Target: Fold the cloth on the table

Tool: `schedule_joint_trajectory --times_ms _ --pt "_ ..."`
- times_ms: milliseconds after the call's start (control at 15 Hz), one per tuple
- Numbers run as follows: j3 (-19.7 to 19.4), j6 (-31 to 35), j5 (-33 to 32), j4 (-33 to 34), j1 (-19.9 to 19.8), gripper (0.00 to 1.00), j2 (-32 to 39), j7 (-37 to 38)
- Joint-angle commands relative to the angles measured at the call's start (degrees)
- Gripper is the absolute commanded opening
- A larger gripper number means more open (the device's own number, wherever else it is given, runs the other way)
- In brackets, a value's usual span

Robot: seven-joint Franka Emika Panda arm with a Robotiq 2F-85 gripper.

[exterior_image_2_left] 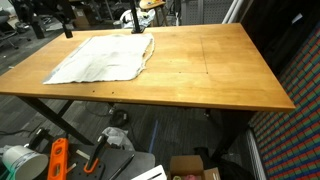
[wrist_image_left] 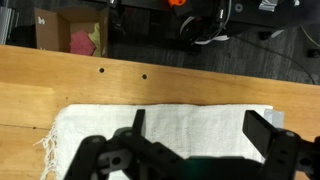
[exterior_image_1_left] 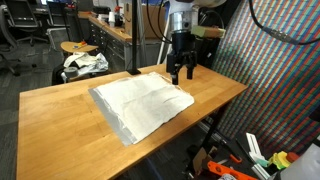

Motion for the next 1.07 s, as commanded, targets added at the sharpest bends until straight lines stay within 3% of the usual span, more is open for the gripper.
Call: schedule_joint_trajectory --times_ms 0,467,1000 --pt "-2.14 2.49 1.63 0.12 -2.14 1.00 1.77 -2.47" --pt "-4.66 13.53 1.86 0.97 -5.02 1.00 8.87 -7.63" --pt "-5.68 18.58 2.35 4.49 -8.95 1.00 17.88 -12.98"
